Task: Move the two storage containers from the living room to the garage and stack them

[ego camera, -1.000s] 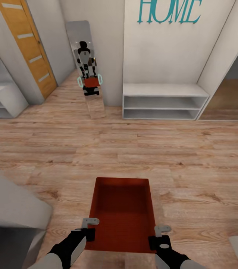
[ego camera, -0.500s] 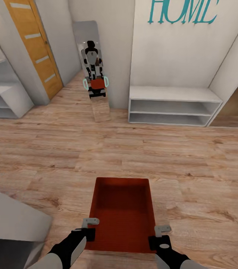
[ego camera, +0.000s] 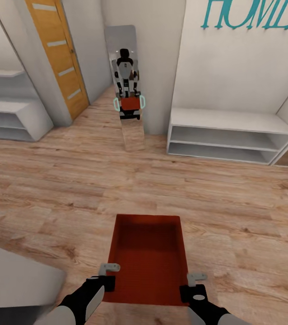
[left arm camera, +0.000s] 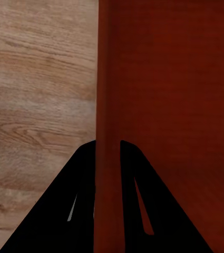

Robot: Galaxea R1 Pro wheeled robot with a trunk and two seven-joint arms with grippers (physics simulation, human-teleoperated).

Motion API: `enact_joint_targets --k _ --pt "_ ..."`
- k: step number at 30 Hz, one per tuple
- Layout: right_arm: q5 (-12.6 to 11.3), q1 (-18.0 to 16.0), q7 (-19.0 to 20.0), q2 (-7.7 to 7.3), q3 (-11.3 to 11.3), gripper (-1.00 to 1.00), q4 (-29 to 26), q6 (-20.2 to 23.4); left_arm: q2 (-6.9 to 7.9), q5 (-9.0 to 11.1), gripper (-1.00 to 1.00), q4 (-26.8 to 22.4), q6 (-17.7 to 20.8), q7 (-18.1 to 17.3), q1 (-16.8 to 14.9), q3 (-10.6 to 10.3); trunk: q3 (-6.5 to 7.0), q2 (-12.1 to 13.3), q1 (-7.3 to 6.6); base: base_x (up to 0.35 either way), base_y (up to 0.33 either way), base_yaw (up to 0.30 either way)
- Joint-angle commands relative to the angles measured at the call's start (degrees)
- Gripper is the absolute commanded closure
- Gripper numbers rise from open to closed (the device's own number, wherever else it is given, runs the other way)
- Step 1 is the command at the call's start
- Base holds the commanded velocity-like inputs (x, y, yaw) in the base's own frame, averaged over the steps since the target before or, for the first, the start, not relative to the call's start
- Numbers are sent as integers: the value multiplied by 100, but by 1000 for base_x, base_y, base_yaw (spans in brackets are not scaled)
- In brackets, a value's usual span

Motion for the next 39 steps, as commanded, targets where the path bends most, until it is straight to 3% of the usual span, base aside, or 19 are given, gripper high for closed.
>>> enact_joint_targets --k 1,29,39 --pt "-134 -2 27 -94 33 100 -9 6 18 134 100 -29 20 65 -2 -195 -8 -9 6 334 0 6" --pt "-134 -2 27 -94 30 100 -9 10 18 134 100 -29 21 65 -2 -198 -8 -9 6 334 0 1" --pt "-134 -2 35 -102 30 100 -9 12 18 134 100 -29 21 65 -4 -195 -8 -9 6 334 0 203"
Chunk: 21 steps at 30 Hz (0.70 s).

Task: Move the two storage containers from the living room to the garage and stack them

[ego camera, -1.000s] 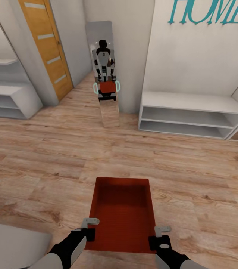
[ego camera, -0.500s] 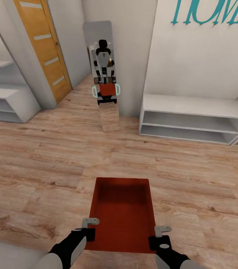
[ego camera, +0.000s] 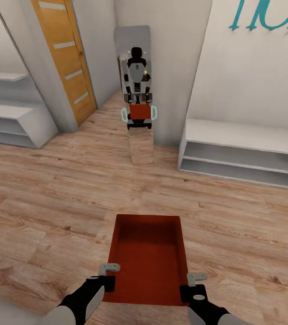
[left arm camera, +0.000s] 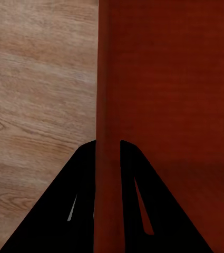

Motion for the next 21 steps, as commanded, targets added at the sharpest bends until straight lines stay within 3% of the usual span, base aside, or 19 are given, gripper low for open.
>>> enact_joint_targets --k 1,21 --pt "-146 -1 36 -104 38 100 -9 4 17 128 100 -29 18 65 -5 -192 -8 -9 6 334 0 265" --pt "-146 -1 36 -104 39 100 -9 4 17 127 100 -29 18 65 -6 -198 -8 -9 6 334 0 268"
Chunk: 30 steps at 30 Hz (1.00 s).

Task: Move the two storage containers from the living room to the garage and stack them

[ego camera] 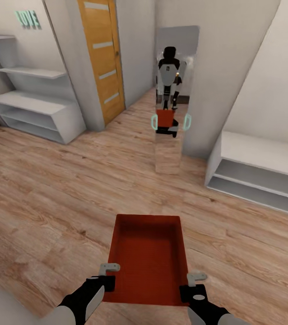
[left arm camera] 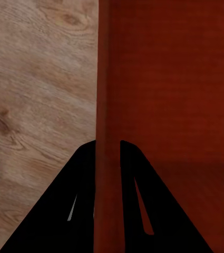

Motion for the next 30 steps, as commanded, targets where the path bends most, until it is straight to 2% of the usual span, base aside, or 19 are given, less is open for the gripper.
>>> enact_joint_targets --k 1,30 --pt "-153 -1 37 -104 46 100 -8 4 15 123 100 -29 18 65 -1 -192 -8 -9 6 334 0 269" --pt "-153 -1 37 -104 45 100 -8 4 15 123 100 -32 18 65 2 -192 -8 -9 6 334 0 269"
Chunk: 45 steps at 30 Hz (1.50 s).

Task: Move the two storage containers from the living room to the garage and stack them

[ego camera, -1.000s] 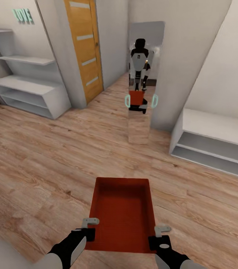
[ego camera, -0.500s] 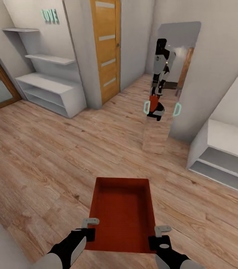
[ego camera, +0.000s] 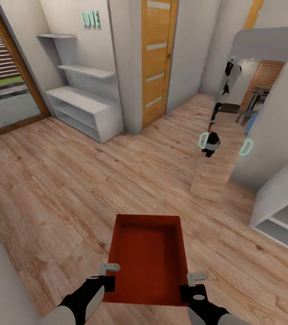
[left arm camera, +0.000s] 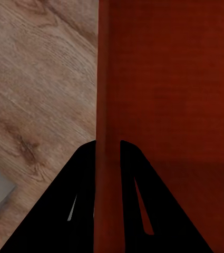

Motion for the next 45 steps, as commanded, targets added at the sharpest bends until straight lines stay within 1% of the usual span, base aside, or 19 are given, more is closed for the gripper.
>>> enact_joint_targets --k 1,7,45 --pt "-146 -1 36 -104 36 100 -9 4 16 127 100 -27 18 65 -4 -197 -8 -9 6 334 0 269" --pt "-146 -1 36 -106 36 100 -9 4 16 127 100 -25 18 65 -9 -195 -8 -9 6 334 0 109" --pt "-146 -1 27 -104 36 100 -9 -4 16 127 100 -26 18 65 -5 -199 -8 -9 6 334 0 1"
